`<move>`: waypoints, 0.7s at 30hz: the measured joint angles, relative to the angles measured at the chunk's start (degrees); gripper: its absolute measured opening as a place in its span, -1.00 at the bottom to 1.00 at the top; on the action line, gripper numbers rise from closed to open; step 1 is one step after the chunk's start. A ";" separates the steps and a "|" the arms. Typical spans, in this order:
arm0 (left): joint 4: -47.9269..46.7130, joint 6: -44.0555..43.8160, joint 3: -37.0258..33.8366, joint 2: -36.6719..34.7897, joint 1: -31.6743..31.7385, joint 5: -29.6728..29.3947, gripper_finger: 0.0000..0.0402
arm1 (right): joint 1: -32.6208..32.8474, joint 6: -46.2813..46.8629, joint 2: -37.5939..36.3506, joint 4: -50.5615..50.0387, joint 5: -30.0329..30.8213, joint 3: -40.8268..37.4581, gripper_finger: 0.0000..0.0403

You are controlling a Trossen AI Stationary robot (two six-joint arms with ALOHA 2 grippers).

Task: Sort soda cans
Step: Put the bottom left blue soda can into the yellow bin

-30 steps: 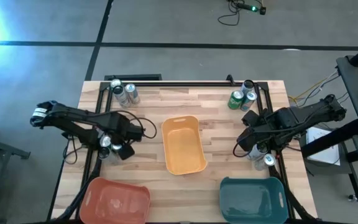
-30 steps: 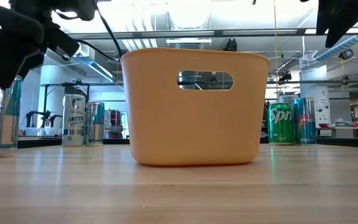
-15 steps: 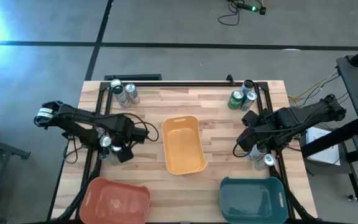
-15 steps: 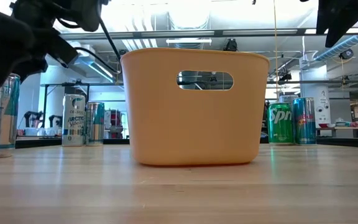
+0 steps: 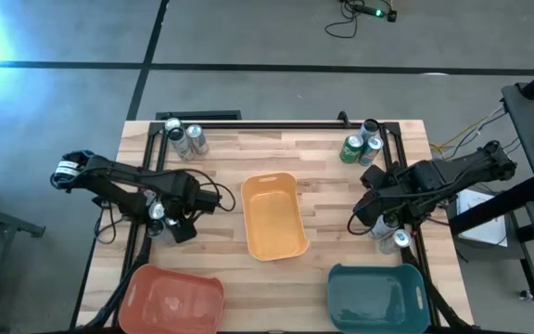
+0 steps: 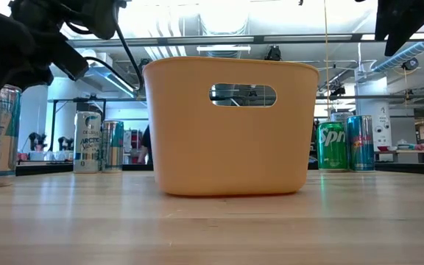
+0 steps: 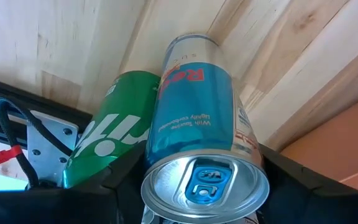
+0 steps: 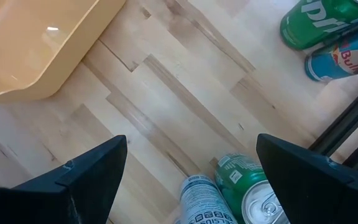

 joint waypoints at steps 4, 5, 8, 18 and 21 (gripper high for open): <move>0.00 -0.13 0.77 -0.05 0.00 -0.04 0.08 | 0.00 -0.50 -0.12 -0.02 0.00 0.00 0.76; -0.02 -0.25 1.78 -0.18 0.00 -0.02 0.08 | 0.00 -0.51 -0.19 -0.17 0.00 0.11 0.76; -0.44 -0.92 7.21 -0.63 0.00 -0.15 0.08 | 0.00 -1.08 -0.47 -0.21 0.00 1.27 0.75; -6.91 -1.51 33.79 3.75 0.00 -8.36 0.08 | -0.02 -5.33 -0.46 -0.20 3.57 3.65 0.66; -7.28 0.17 42.38 7.39 0.00 -10.07 0.08 | -0.02 -6.37 -0.46 0.08 4.39 3.63 0.68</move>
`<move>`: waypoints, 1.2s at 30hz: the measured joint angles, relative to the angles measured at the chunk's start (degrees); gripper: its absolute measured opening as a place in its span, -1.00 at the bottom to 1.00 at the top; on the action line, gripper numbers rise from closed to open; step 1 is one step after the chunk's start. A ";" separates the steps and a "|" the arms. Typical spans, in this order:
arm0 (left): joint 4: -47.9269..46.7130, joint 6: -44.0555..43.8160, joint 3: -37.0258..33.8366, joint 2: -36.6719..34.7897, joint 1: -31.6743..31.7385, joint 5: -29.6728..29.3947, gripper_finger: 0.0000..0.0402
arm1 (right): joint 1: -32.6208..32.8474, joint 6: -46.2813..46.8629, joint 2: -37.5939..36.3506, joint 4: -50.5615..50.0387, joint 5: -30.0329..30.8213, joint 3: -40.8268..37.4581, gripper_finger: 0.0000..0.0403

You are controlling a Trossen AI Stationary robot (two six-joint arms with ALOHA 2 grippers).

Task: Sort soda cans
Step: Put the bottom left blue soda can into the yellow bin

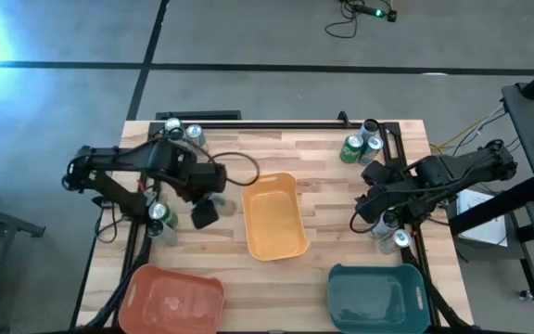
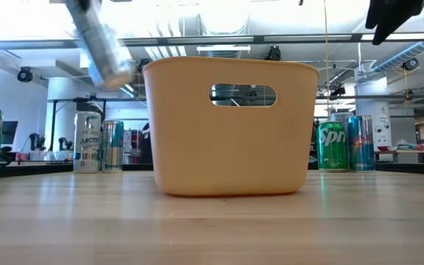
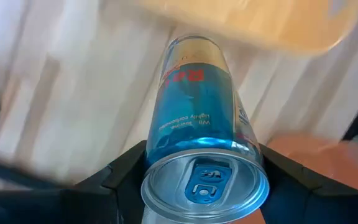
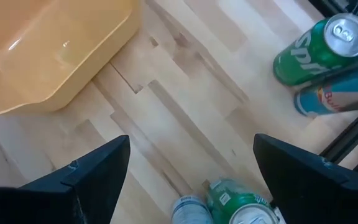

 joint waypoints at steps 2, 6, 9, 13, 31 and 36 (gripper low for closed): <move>0.25 1.30 5.23 3.29 0.17 -1.58 0.08 | 0.00 -1.29 0.00 0.89 0.16 -0.01 0.72; -0.09 3.37 13.85 10.67 0.78 -2.53 0.08 | 0.00 -2.43 0.02 1.69 0.15 -0.02 0.77; -0.30 4.94 18.90 16.06 1.15 -2.50 0.08 | 0.00 -2.49 0.04 1.75 0.14 -0.02 0.77; -0.14 6.47 24.13 22.25 2.08 -1.66 0.08 | 0.02 -2.45 0.05 1.83 0.11 -0.04 0.75; -0.19 12.28 26.60 33.38 9.61 3.69 0.08 | 0.02 -2.43 0.11 2.28 0.02 -0.11 0.75; -0.16 13.14 26.51 33.62 9.65 3.63 0.08 | 0.02 -2.32 0.11 2.44 -0.04 -0.13 0.76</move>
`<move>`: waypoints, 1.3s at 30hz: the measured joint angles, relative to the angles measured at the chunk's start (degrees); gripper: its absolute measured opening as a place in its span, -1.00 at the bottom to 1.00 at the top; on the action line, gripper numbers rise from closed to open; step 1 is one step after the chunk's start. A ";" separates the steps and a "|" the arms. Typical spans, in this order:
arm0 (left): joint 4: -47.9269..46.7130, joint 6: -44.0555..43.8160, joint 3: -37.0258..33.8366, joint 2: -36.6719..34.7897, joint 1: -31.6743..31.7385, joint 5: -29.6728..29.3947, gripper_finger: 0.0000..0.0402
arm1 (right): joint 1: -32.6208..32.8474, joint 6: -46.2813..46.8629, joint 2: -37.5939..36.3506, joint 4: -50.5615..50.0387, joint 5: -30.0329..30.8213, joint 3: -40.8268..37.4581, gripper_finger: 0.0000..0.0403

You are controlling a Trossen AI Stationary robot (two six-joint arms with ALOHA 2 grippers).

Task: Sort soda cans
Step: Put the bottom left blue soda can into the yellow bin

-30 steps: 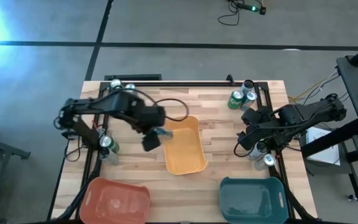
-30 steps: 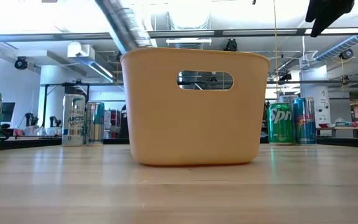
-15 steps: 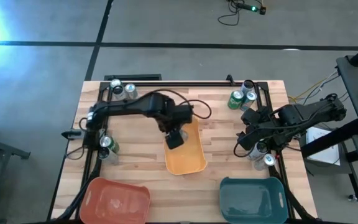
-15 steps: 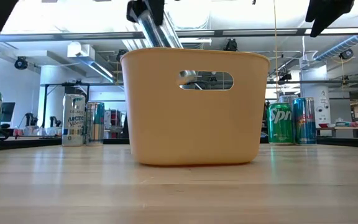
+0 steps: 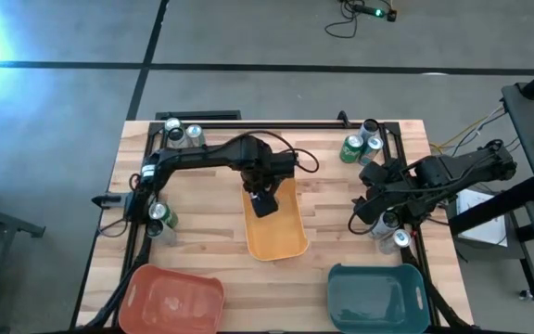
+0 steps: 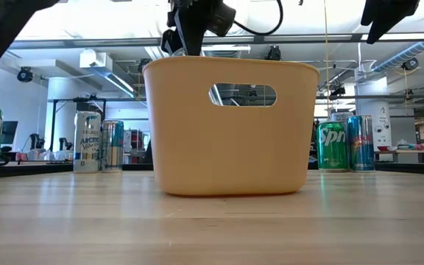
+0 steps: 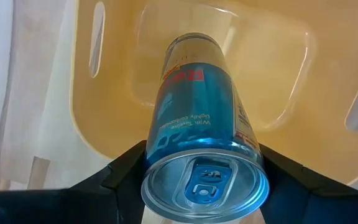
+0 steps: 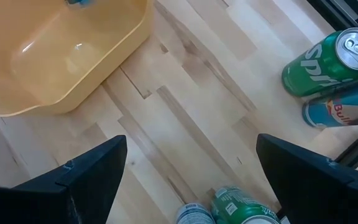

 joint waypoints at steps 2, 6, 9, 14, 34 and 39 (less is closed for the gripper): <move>0.00 0.19 0.00 0.00 0.01 0.02 0.08 | 0.00 -0.03 0.00 0.08 0.02 0.00 0.76; -0.01 0.64 0.00 -0.23 -0.41 0.00 0.08 | 0.00 -0.10 0.00 0.10 0.07 -0.02 0.76; 0.03 0.40 0.00 -2.33 -1.80 -0.09 0.08 | 0.00 -0.05 0.00 0.11 0.08 -0.02 0.76; 0.02 -2.71 -0.20 -11.75 -3.78 1.43 0.08 | 0.00 -0.11 0.00 0.15 0.16 -0.02 0.76; 0.03 -10.94 -46.73 -42.59 -5.15 6.54 0.08 | -0.02 -1.73 0.26 4.29 1.25 -1.89 0.75; 0.28 -10.59 -54.74 -43.03 -5.10 6.36 0.08 | 0.00 -6.41 5.08 6.99 2.70 -2.26 0.75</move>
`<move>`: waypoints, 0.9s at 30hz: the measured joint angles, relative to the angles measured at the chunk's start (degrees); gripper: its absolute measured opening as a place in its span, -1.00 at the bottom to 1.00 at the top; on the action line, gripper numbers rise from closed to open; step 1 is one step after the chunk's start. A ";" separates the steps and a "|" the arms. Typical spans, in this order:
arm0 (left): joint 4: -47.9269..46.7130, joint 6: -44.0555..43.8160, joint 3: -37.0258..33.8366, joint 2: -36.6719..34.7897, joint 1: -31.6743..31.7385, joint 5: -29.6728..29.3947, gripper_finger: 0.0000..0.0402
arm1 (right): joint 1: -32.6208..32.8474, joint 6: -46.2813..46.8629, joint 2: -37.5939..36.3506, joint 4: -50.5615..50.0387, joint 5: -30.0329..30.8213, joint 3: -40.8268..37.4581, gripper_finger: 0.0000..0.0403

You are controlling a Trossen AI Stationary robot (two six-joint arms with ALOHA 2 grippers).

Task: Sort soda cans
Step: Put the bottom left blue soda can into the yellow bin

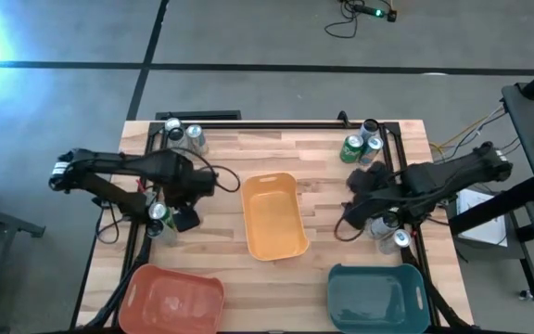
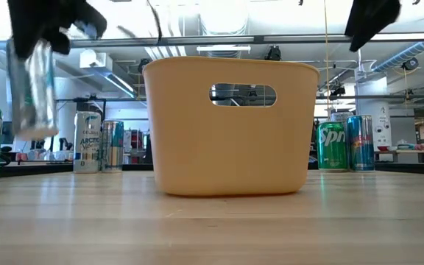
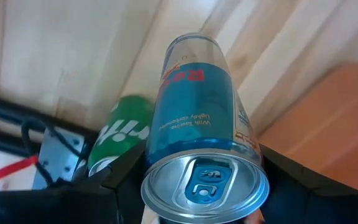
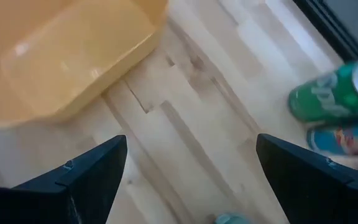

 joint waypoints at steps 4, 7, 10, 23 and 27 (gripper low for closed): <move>0.08 0.22 -4.92 1.29 0.00 -0.48 0.09 | 0.29 -8.64 7.18 2.58 -0.68 2.43 0.75; 0.67 0.24 -6.99 1.83 0.00 -0.48 0.13 | 0.98 -15.91 12.07 4.97 -1.26 5.96 0.75; 1.65 0.29 -7.79 1.77 0.00 -0.48 0.15 | 1.80 -23.38 15.39 7.35 -4.94 9.66 0.75; 5.94 2.25 -12.85 2.31 0.00 -0.44 0.18 | 5.99 -32.96 22.81 17.66 -11.96 13.11 0.75; 5.99 3.25 -14.14 2.24 0.00 -0.39 0.18 | 6.42 -31.27 25.85 17.79 -14.20 13.23 0.75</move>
